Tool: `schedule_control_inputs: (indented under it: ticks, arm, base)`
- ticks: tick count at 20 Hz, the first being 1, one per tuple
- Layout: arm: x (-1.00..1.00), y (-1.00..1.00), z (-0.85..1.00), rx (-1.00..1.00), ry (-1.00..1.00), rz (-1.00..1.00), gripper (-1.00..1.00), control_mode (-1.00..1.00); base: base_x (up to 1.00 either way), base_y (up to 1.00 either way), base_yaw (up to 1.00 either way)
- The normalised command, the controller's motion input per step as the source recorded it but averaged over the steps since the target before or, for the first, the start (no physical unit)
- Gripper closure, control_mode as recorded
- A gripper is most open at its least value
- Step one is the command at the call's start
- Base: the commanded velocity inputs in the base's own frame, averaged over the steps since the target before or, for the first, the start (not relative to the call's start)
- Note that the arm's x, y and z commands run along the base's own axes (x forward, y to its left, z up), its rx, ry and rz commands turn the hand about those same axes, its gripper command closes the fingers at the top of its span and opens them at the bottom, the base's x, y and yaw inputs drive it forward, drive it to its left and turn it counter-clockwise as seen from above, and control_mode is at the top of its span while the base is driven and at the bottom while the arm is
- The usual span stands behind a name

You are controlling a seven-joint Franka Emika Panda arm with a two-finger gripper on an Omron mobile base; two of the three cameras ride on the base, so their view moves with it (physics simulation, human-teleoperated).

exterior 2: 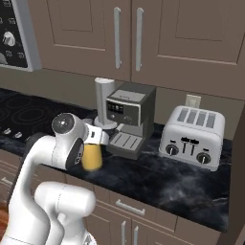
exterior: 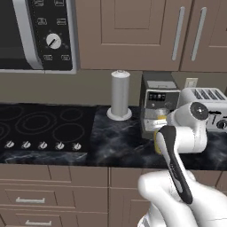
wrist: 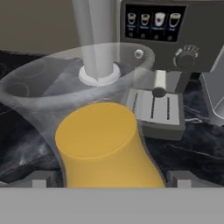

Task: Move the egg and carrot from the top shelf to the second highest shelf to make space. Then, place the pitcher from the counter on the cleared top shelf.

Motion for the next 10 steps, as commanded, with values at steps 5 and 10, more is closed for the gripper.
schedule_control_inputs:
  ticks: [5,10]
  arm:
    - [-0.07,-0.02,0.44,0.00,-0.15,0.06,1.00,-1.00]
    - [0.00,0.00,0.29,0.00,-0.01,0.00,1.00,-1.00]
  base:
    - [0.00,0.00,0.00]
    - [0.00,0.00,0.00]
